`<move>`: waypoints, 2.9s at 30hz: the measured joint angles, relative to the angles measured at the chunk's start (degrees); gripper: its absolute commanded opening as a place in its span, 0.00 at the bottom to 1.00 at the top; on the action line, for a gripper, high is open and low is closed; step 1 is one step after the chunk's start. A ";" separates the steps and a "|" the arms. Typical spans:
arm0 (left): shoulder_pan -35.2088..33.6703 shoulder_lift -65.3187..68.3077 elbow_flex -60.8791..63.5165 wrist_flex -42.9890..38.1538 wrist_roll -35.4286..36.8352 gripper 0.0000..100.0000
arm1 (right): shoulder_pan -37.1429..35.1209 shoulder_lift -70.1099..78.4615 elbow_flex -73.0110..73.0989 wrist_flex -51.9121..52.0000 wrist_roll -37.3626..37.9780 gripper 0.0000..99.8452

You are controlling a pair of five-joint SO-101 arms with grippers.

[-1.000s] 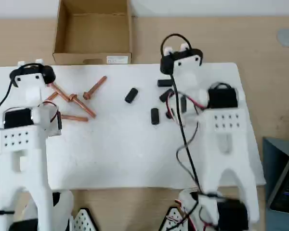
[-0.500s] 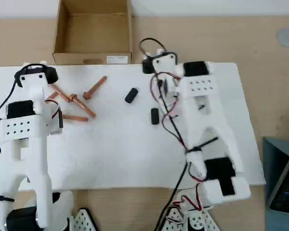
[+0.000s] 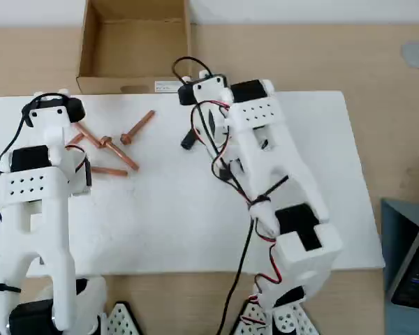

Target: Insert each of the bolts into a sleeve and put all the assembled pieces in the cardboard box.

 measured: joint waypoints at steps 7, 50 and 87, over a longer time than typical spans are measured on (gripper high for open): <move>0.00 0.00 0.00 0.00 0.00 0.01 | -0.09 3.34 -0.53 -0.09 0.00 0.19; 0.00 0.00 0.00 0.00 -0.44 0.01 | -2.81 15.30 -4.22 -5.54 -0.09 0.01; 1.93 34.99 -45.54 17.41 10.90 0.01 | 15.47 -46.95 21.54 10.02 0.88 0.01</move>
